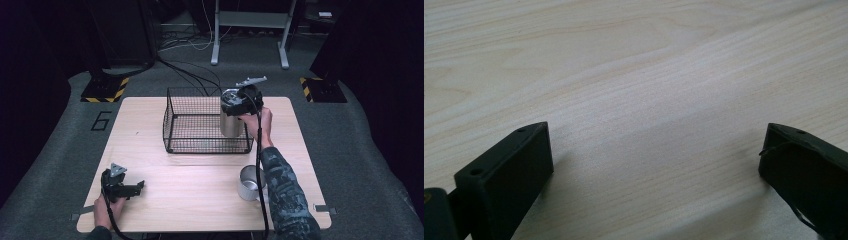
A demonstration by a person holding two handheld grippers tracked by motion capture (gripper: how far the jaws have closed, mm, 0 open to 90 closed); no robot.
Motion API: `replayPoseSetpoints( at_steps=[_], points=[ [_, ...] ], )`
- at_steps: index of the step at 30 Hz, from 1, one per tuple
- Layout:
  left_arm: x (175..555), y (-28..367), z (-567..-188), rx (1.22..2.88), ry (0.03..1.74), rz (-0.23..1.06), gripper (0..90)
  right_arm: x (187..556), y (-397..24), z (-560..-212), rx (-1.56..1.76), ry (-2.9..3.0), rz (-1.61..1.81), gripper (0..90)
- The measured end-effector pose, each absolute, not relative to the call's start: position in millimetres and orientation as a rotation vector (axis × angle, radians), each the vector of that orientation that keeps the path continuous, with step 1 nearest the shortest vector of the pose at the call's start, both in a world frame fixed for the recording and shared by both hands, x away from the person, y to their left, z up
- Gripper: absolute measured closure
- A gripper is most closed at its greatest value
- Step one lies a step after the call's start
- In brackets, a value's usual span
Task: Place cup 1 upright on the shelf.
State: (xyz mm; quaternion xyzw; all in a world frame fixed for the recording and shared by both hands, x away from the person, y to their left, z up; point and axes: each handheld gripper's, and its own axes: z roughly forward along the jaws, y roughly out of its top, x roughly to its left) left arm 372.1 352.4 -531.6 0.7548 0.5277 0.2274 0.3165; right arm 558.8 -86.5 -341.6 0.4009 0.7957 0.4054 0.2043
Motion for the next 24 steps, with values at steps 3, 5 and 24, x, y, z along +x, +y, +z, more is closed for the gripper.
replayPoseSetpoints(
  at_steps=[3,5,24],
  points=[
    [372.1,352.4,-531.7,1.987,1.390,0.599,0.6,560.3,-86.1,-343.5,1.117,2.236,1.111,3.4],
    [372.1,352.4,-531.4,1.987,1.391,0.595,0.6,560.9,-86.6,-344.5,1.114,2.245,1.105,3.4],
    [372.2,352.2,-532.2,1.979,1.389,0.605,0.6,564.9,-79.9,-353.1,1.161,2.296,1.058,3.4]
  ],
)
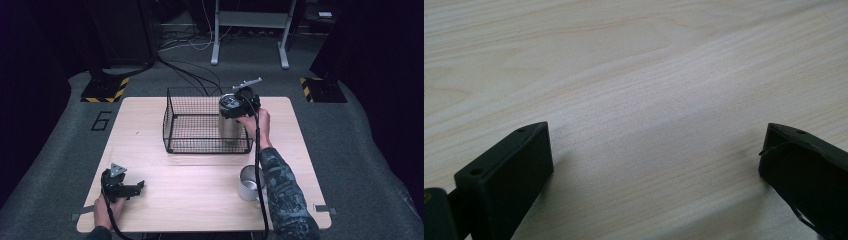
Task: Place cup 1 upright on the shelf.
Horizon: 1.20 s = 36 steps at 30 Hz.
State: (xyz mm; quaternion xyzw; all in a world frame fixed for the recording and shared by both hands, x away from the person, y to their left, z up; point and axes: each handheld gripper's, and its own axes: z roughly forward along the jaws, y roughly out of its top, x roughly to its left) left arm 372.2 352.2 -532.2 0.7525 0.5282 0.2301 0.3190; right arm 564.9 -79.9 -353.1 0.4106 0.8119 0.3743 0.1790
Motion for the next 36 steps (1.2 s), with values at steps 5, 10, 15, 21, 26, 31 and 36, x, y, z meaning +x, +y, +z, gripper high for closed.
replayPoseSetpoints(
  at_steps=[5,10,15,21,26,31,36],
  points=[
    [372.2,352.4,-531.9,1.984,1.388,0.599,0.6,566.8,-79.6,-355.8,1.167,2.308,1.038,3.4],
    [372.2,352.2,-532.2,1.979,1.389,0.605,0.6,567.7,-80.3,-359.3,1.160,2.311,1.027,3.4],
    [372.2,352.2,-532.2,1.979,1.389,0.605,0.6,568.0,-78.8,-363.5,1.177,2.331,1.002,3.4],
    [372.2,352.2,-532.2,1.980,1.388,0.605,0.6,568.5,-77.2,-366.7,1.171,2.346,0.977,3.4],
    [372.2,352.2,-532.2,1.979,1.389,0.605,0.6,569.2,-75.6,-369.3,1.168,2.361,0.954,3.4],
    [372.2,352.2,-532.2,1.979,1.389,0.605,0.6,569.5,-74.1,-371.5,1.170,2.364,0.928,3.4],
    [372.1,352.1,-532.2,1.979,1.389,0.605,0.6,569.9,-74.1,-374.0,1.187,2.367,0.913,3.4]
  ],
)
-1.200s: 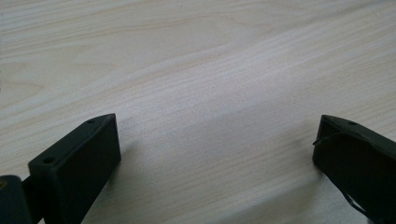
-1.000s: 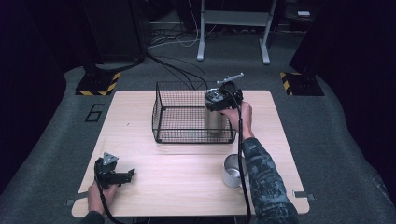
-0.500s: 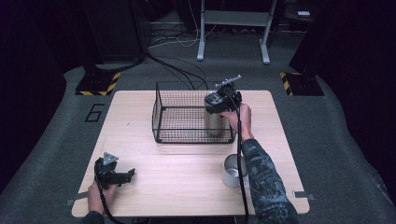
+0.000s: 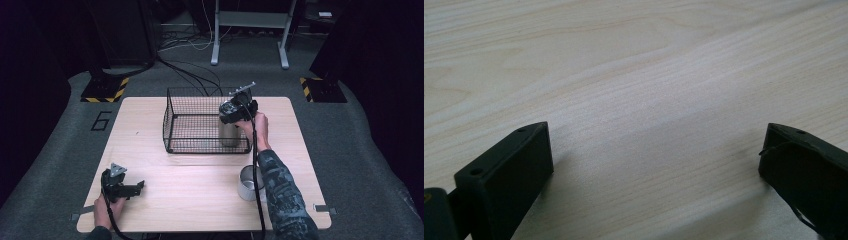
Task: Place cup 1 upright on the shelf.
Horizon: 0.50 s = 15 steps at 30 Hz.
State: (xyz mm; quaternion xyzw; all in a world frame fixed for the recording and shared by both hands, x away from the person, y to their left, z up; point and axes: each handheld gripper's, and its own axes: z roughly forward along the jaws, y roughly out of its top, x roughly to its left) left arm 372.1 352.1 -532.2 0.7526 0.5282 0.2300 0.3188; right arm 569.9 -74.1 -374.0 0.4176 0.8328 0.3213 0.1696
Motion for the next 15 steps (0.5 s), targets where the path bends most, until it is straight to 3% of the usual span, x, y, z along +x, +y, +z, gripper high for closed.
replayPoseSetpoints(
  at_steps=[15],
  points=[
    [372.2,352.1,-532.2,1.979,1.389,0.605,0.6,570.0,-76.5,-375.9,1.226,2.390,0.926,2.5]
  ],
)
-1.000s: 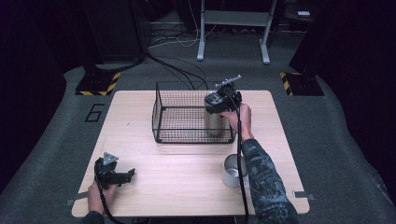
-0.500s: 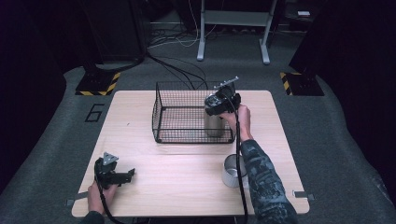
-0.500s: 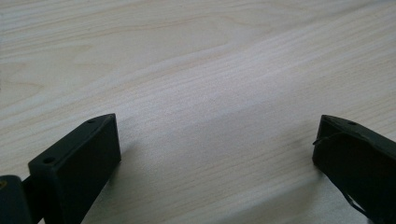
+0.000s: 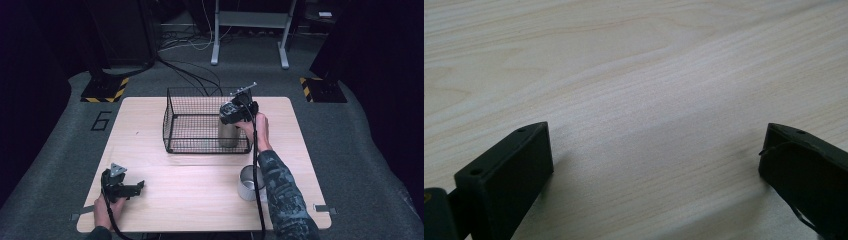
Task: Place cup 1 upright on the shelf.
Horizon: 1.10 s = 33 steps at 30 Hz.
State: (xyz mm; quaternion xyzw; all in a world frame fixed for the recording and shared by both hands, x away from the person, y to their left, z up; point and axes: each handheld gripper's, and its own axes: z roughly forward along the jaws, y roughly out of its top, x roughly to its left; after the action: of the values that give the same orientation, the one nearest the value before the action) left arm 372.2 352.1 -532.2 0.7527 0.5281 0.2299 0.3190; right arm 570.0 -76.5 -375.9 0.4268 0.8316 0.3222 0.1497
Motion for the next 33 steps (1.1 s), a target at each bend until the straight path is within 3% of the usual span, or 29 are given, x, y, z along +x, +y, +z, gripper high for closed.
replayPoseSetpoints(
  at_steps=[19,33],
  points=[
    [372.0,352.5,-531.4,1.990,1.389,0.598,0.6,547.4,-87.5,-352.4,1.258,2.355,0.982,0.0],
    [372.1,351.8,-532.2,1.972,1.392,0.600,0.6,505.2,-108.6,-326.3,1.149,2.335,1.108,0.0]
  ],
)
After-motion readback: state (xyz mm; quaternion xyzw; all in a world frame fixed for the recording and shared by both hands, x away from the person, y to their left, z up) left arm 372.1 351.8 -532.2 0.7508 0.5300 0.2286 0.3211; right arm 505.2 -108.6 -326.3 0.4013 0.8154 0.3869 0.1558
